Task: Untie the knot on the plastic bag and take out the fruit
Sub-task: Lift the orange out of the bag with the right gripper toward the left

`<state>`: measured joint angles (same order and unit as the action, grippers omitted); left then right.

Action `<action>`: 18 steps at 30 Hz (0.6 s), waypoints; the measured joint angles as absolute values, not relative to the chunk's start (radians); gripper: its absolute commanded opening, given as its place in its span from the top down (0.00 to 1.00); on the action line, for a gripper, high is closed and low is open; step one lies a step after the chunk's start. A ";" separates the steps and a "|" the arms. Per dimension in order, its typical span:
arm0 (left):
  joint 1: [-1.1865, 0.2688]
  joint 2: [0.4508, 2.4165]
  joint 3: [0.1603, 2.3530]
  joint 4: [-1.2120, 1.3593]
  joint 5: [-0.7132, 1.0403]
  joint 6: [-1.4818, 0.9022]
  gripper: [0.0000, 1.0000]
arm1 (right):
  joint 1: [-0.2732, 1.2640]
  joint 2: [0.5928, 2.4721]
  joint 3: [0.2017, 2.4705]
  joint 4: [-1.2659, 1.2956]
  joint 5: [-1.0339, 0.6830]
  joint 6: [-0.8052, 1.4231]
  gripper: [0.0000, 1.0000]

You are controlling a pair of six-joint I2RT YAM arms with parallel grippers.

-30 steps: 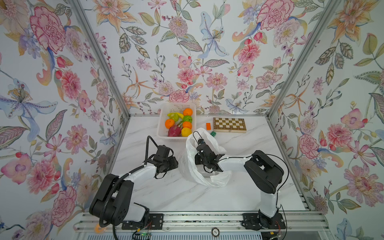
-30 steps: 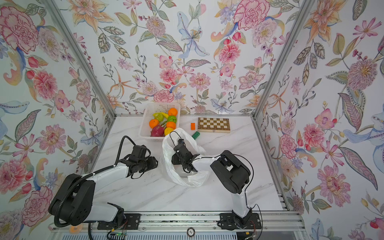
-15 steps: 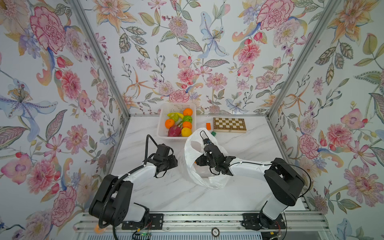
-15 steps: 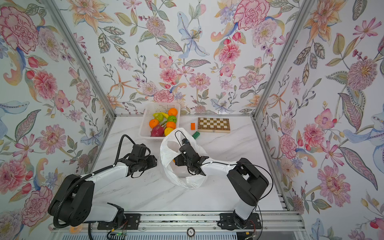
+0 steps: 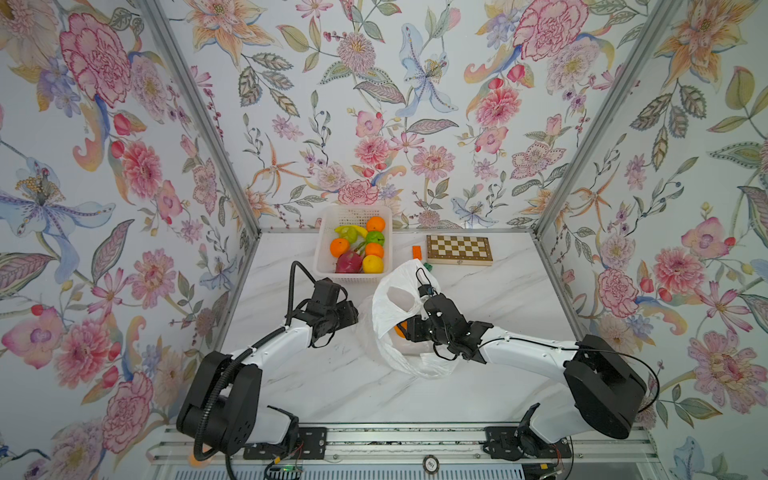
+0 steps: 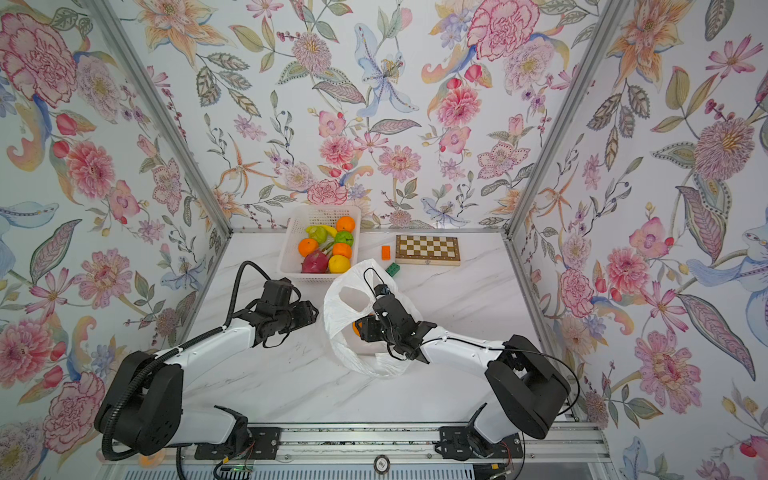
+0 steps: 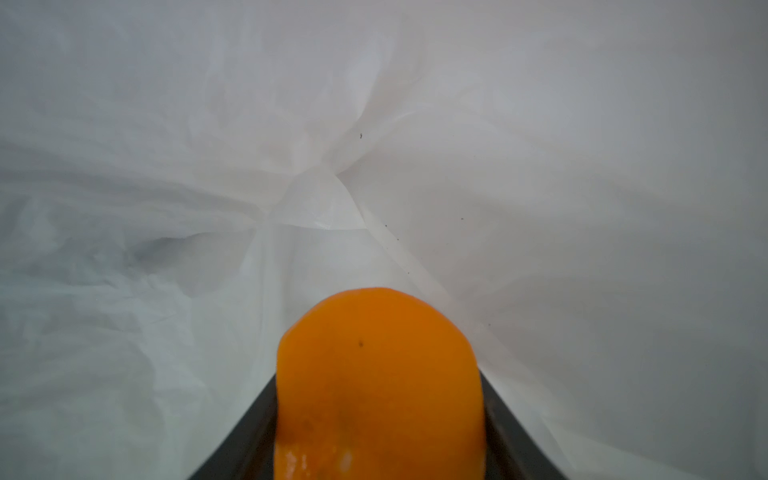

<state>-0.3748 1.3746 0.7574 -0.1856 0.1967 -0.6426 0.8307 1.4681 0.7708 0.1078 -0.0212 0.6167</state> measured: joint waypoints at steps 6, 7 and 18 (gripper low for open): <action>-0.402 1.216 0.884 -0.334 0.187 -0.646 0.16 | 0.813 1.361 0.744 0.070 -0.060 0.636 0.60; -0.414 1.186 0.917 -0.358 0.182 -0.644 0.15 | 0.810 1.348 0.744 0.063 -0.068 0.641 0.61; -0.573 1.077 1.131 -0.427 0.126 -0.653 0.15 | 0.793 1.250 0.743 -0.031 -0.141 0.670 0.61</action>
